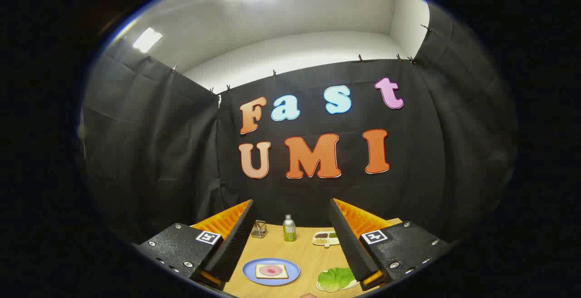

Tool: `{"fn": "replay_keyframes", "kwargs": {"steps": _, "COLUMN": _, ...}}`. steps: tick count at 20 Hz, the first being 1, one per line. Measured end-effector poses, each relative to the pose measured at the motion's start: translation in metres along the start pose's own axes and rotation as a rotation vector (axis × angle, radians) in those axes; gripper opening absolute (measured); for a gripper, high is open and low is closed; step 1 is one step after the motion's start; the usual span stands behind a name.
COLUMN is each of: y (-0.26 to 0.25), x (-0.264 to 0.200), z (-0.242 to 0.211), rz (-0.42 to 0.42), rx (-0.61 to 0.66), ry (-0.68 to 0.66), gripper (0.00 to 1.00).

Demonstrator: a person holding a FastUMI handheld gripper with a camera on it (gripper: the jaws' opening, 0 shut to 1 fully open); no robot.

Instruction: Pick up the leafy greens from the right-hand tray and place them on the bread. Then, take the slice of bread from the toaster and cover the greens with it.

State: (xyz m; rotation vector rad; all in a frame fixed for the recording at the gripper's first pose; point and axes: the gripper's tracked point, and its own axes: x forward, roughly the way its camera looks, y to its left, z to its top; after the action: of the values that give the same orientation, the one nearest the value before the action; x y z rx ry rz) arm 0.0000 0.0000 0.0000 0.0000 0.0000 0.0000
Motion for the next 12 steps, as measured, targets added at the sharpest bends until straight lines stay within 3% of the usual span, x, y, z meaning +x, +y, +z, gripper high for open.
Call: {"fn": "replay_keyframes", "kwargs": {"steps": 12, "y": -0.0010, "x": 0.0005, "z": 0.0029, "rz": -0.003, "rx": -0.004, "ry": 0.005, "gripper": 0.97}}
